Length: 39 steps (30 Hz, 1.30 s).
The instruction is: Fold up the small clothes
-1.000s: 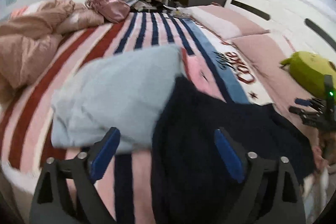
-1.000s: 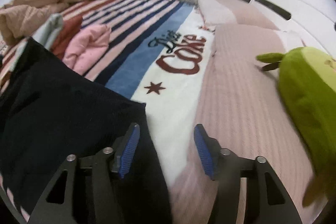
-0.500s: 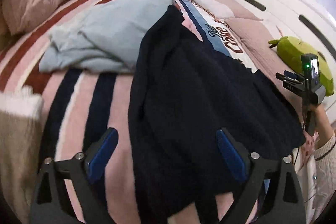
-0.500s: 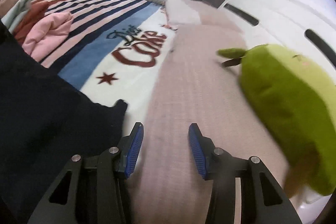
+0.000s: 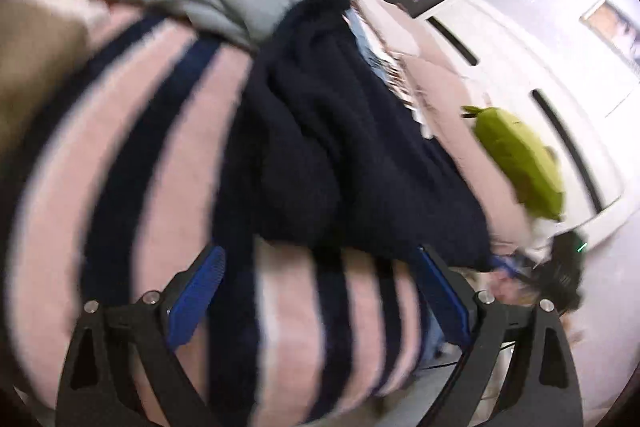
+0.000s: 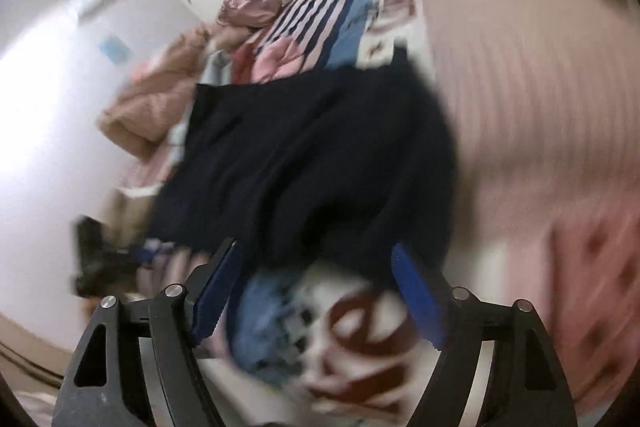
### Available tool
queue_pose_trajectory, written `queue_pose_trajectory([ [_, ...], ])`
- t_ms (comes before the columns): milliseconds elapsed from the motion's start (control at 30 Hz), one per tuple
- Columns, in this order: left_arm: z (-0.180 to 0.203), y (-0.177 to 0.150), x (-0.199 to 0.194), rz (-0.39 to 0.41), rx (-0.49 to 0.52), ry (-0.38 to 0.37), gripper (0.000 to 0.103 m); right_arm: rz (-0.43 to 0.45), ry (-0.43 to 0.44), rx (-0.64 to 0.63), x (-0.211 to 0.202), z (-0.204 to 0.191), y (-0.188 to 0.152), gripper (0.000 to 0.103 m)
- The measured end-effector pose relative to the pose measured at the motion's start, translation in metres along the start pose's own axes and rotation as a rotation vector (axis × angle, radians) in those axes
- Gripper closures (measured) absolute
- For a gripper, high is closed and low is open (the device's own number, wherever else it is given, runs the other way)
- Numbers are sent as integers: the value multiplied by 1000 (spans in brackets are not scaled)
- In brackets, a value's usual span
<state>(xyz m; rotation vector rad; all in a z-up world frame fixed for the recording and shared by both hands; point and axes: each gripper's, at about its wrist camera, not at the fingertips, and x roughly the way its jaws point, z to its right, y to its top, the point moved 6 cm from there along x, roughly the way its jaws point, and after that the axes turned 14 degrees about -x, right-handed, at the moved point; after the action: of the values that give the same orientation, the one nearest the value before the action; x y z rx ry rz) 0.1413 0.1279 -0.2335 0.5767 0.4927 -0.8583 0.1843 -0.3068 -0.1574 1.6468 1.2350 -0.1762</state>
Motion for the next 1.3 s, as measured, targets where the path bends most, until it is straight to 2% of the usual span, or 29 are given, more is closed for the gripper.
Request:
queue_pose_trajectory([
  [100, 5, -6, 15, -15, -26, -40, 10, 8, 88, 58, 17, -13, -24, 28],
  [200, 16, 2, 26, 5, -37, -79, 10, 43, 163, 143, 42, -16, -22, 28],
  [267, 21, 12, 33, 18, -74, -111, 9, 85, 134, 168, 55, -12, -12, 28],
  [333, 18, 22, 40, 46, -116, -108, 9, 115, 81, 188, 68, -5, 1, 28],
  [433, 12, 37, 49, 95, -174, -112, 11, 150, 53, 254, 82, 6, 12, 28],
  [500, 10, 42, 52, 131, -187, -92, 25, 174, 18, 264, 87, 9, 18, 29],
  [533, 7, 44, 54, 147, -200, -78, 37, 189, 6, 270, 86, 10, 20, 32],
  [567, 6, 46, 55, 150, -211, -81, 46, 204, -2, 273, 81, 13, 20, 45],
  [667, 7, 44, 52, 159, -203, -102, 68, 234, -20, 250, 72, 10, 18, 65],
  [800, 25, 31, 26, 224, -117, -101, 73, 237, -22, 174, 54, -3, 12, 70],
  [1000, 23, -4, -12, 202, -54, -85, 73, 176, 36, 97, 29, -30, -16, 69],
  [1133, 11, -12, -13, 191, -64, -54, 71, 34, 12, 44, 38, -38, -42, 54],
  [1300, 7, -15, -18, 200, -50, -49, 71, -71, 34, -111, 24, -68, -65, 55],
])
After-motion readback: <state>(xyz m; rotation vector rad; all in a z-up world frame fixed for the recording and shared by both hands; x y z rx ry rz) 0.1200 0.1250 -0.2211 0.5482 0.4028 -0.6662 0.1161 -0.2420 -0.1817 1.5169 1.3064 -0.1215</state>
